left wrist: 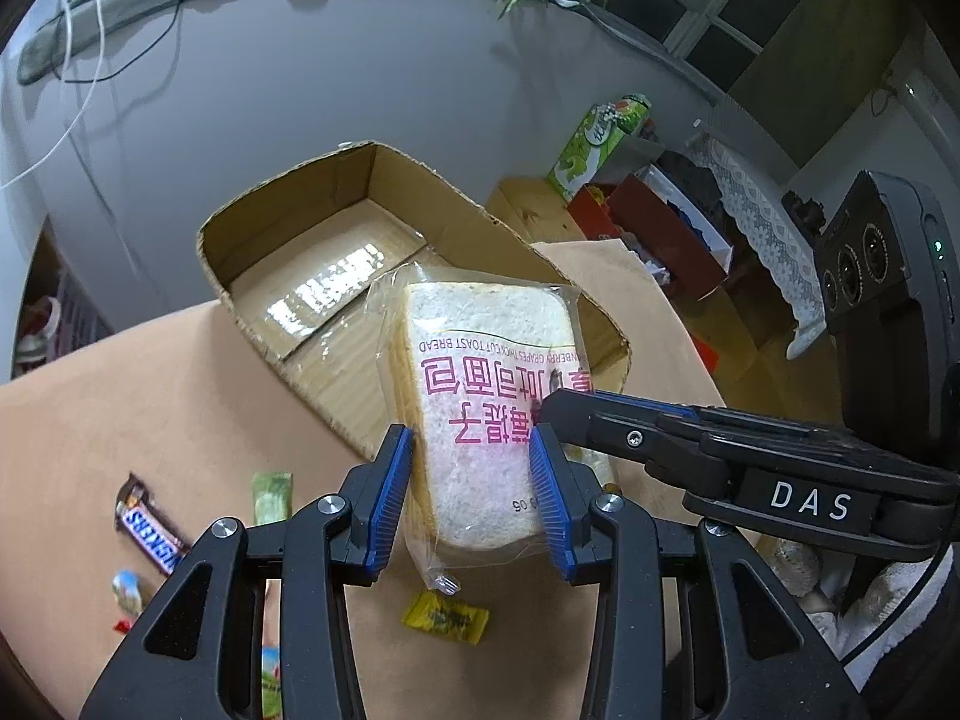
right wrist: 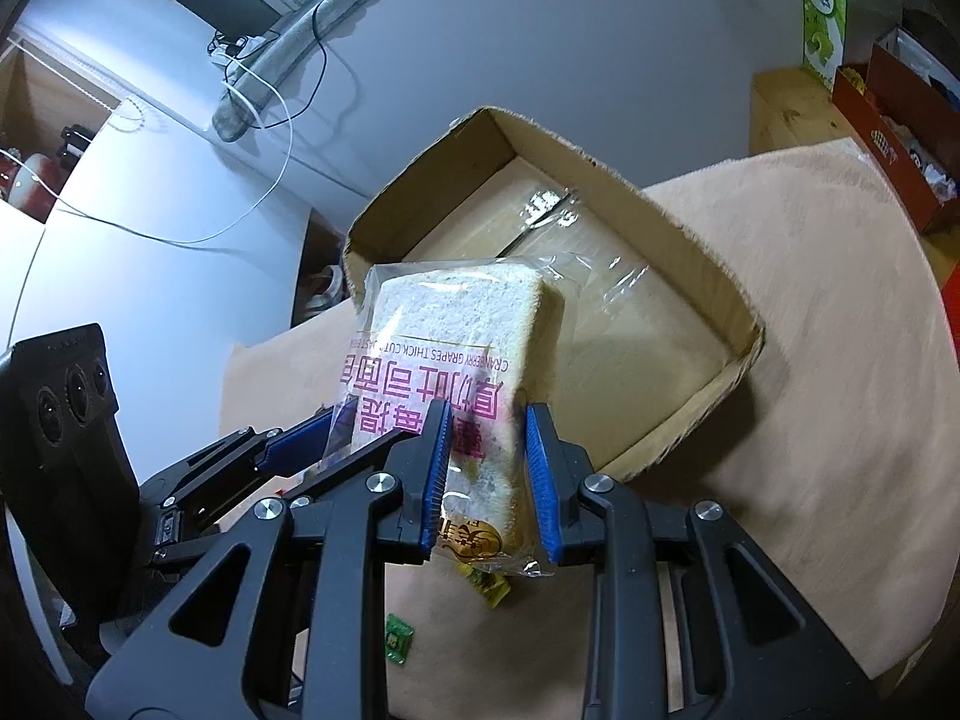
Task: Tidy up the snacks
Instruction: 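Lift the bread loaf with the left tool and lower it into the box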
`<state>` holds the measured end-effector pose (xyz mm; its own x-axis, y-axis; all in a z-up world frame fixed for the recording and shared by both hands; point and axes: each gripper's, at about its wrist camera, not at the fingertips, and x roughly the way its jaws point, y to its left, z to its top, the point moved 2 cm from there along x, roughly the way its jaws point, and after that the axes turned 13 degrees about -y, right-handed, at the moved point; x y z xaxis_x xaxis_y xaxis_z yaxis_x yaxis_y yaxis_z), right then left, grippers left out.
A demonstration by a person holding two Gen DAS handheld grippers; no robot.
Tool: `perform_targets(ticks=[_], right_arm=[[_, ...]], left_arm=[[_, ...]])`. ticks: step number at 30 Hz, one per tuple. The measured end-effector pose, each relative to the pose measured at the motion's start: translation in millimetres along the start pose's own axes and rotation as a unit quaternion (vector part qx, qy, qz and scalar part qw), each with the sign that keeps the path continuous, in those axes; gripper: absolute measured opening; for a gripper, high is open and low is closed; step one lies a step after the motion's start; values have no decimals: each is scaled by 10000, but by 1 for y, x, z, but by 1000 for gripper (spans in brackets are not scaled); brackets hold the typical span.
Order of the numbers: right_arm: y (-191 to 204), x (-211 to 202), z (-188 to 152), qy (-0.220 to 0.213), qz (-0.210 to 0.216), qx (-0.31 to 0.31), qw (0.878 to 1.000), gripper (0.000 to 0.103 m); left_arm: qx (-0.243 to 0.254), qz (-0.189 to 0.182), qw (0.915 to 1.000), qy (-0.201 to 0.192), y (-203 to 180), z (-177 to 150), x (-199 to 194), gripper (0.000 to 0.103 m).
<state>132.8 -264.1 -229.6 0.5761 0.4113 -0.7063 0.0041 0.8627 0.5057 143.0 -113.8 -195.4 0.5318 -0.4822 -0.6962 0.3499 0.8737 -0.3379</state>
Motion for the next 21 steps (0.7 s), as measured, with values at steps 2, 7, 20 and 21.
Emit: perform_targets(ticks=[2,7,20,21], right_arm=[[-3,5,5,-3,-38,-22,10000,27],[-11,14,10,25,-115,-7,9999,27],[-24,32,13,135,-287,85,9995,27],[-24,32,13,136,-320,66,9994,27]], left_arm=[[47,25,10000,-9,-1,3,5,38],[107,105,9999,-3,-2,8,20,39],[110,259,9994,208,-1,6,44,40],[94,264,9993,230,-1,6,45,40]])
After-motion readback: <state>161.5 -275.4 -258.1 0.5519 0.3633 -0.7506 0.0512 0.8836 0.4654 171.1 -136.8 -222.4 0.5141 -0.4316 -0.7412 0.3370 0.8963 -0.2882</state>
